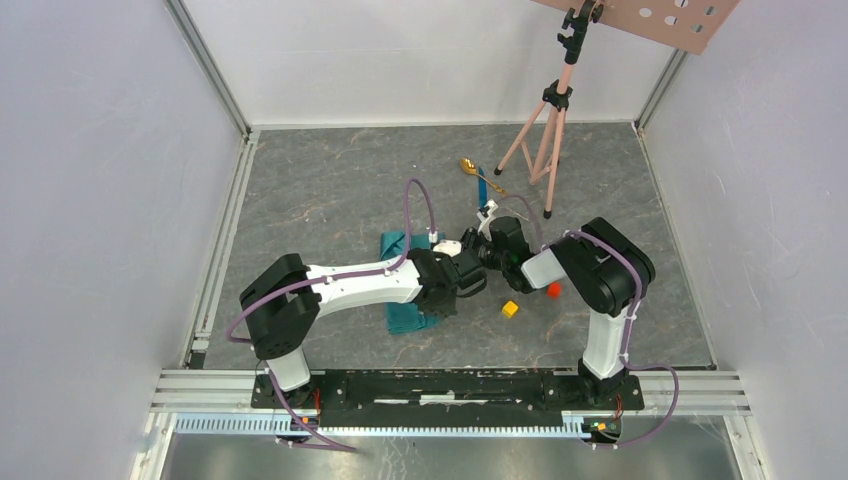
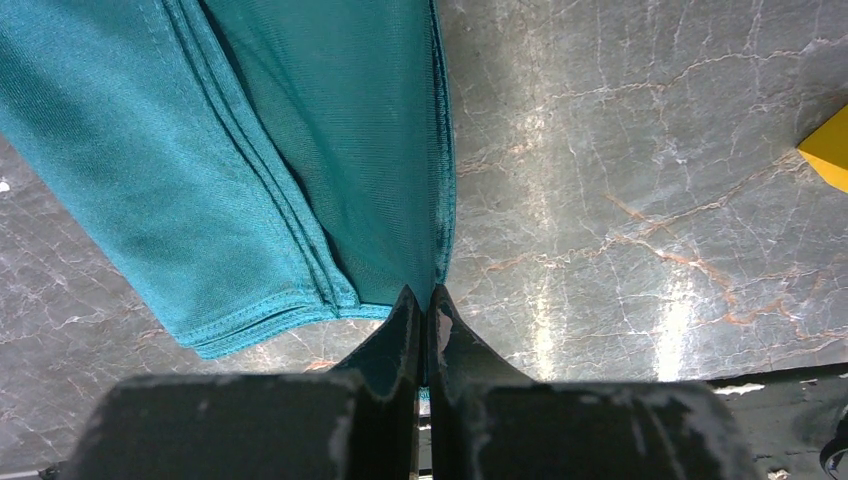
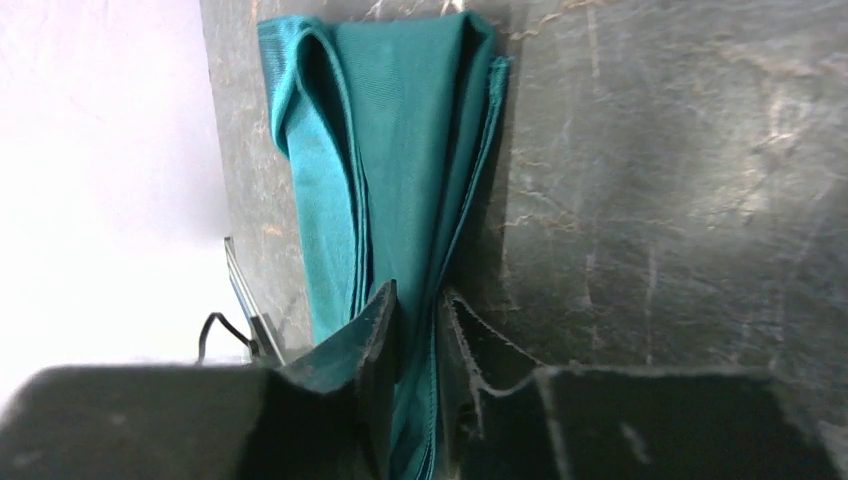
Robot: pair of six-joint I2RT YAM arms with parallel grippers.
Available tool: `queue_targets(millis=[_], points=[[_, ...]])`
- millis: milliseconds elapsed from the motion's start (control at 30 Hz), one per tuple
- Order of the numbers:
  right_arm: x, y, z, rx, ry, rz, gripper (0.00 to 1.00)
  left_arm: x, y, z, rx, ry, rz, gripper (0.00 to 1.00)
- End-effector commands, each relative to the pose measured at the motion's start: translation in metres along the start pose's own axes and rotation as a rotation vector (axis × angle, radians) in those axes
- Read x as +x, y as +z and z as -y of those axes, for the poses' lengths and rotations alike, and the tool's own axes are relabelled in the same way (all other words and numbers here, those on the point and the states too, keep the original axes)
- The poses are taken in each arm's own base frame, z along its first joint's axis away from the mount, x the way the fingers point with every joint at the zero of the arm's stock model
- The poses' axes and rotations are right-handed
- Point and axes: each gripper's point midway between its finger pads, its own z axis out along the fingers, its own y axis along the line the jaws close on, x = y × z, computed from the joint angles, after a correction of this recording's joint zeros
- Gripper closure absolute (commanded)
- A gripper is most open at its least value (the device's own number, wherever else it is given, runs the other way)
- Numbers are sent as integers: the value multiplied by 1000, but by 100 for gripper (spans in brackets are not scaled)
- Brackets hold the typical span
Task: Fold the napkin into a case and place the utensils inside
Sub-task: Pick up the 2/3-rectangle-folded napkin at the center of the board.
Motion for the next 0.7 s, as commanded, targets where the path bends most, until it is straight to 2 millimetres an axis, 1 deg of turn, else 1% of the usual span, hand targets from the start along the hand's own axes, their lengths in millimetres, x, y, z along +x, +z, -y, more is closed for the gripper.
queue_targets(millis=[0, 67, 133, 167, 200, 267, 300, 367, 400, 467, 500, 533, 567, 633, 667], points=[[-10, 6, 4, 6, -94, 17, 86, -8, -11, 16, 88, 17, 28, 95], [-9, 9, 3, -4, -156, -13, 100, -8, -12, 25, 132, 19, 21, 84], [-10, 10, 1, -24, -221, -31, 100, -8, -16, 36, 190, 21, 17, 67], [-12, 10, 0, -31, -244, -29, 100, -10, -20, 40, 215, 19, 18, 57], [-13, 10, 0, -28, -268, -33, 100, -13, -25, 42, 244, 13, 21, 49], [-15, 11, -1, -27, -309, -48, 100, -20, -36, 46, 308, -6, 28, 42], [-16, 12, -2, -30, -327, -52, 100, -25, -43, 45, 346, -26, 38, 40], [-17, 13, -6, -45, -358, -61, 100, -37, -54, 37, 417, -81, 55, 38], [-18, 13, -8, -48, -371, -67, 100, -46, -60, 29, 454, -122, 64, 37], [-20, 15, -8, -42, -399, -79, 100, -62, -64, 8, 510, -204, 80, 37], [-20, 16, -7, -37, -408, -86, 100, -73, -63, -5, 525, -255, 93, 37], [-22, 17, -8, -33, -421, -89, 100, -79, -62, -17, 546, -302, 92, 39], [-24, 17, -8, -24, -428, -89, 100, -90, -60, -29, 573, -354, 105, 41], [-27, 18, -8, -11, -450, -95, 100, -105, -50, -51, 588, -436, 116, 45], [-29, 19, -9, -5, -456, -95, 100, -113, -43, -60, 585, -469, 118, 49]])
